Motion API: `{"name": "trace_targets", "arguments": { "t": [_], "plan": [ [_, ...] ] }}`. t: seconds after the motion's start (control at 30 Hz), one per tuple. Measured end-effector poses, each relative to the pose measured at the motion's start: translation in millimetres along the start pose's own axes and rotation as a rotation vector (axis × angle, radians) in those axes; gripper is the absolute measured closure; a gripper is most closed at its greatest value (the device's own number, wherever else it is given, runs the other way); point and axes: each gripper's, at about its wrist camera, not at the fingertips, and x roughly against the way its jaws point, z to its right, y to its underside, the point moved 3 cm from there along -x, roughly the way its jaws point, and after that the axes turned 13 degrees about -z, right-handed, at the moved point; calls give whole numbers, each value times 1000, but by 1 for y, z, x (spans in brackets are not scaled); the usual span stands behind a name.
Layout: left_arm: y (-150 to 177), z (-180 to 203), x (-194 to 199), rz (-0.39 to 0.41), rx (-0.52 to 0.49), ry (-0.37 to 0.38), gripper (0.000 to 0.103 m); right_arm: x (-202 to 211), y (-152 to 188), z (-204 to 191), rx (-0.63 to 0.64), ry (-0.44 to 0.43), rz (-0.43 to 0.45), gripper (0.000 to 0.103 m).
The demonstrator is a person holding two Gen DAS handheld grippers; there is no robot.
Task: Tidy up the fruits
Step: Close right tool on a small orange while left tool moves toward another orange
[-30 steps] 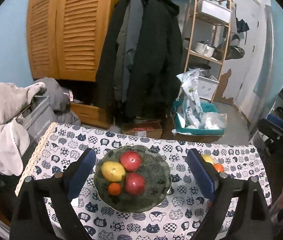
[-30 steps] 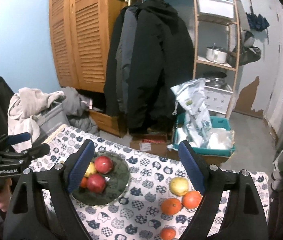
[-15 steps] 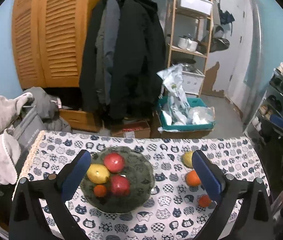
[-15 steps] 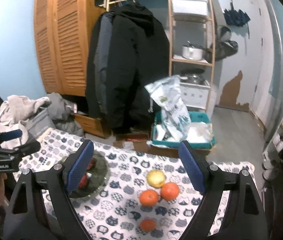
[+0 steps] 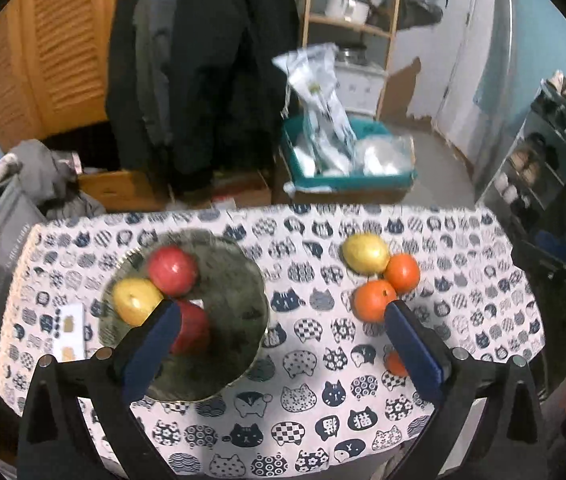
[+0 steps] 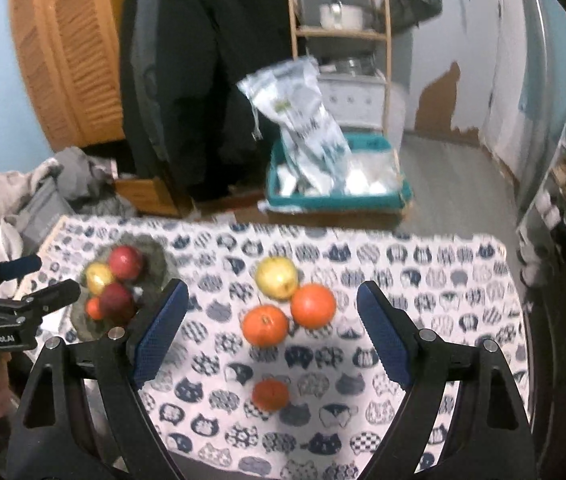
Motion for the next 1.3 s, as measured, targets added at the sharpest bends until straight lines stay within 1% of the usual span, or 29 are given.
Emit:
{"name": "trace_targets", "arguments": {
  "t": [0.07, 0.17, 0.27, 0.33, 0.43, 0.57, 0.7, 0.9, 1.0, 1.13, 1.2, 1.27, 1.3],
  "plan": [
    [5, 3, -19, -53, -4, -7, 1, -13, 5, 4, -10, -10, -43, 17],
    [13, 9, -42, -113, -20, -12, 1, -35, 15, 8, -16, 6, -108, 17],
    [20, 17, -57, -144, -53, -23, 1, -57, 27, 10, -15, 19, -172, 17],
    [25, 21, -66, -163, -64, -14, 1, -69, 34, 10, -18, 3, -206, 17],
    [31, 24, -82, -197, -79, -34, 1, -86, 47, 9, -21, -13, -264, 17],
    [40, 23, -102, -260, -76, -38, 1, -111, 64, 8, -12, -15, -343, 18],
    [48, 24, -112, -296, -81, -39, 1, -134, 77, 6, -10, -28, -417, 18],
    [55, 24, -124, -331, -81, -47, 1, -158, 90, 4, -2, -44, -484, 22],
    [56, 23, -126, -336, -83, -49, 1, -169, 95, 4, -21, -65, -513, 25],
    [55, 24, -127, -335, -84, -49, 1, -183, 103, 3, -34, -88, -550, 32],
    [54, 25, -128, -334, -83, -46, 1, -188, 105, 2, -27, -89, -558, 39],
    [52, 26, -129, -329, -85, -46, 1, -192, 107, 0, -21, -82, -561, 50],
    [51, 27, -129, -328, -86, -46, 1, -191, 106, 0, -17, -86, -558, 52]
  ]
}}
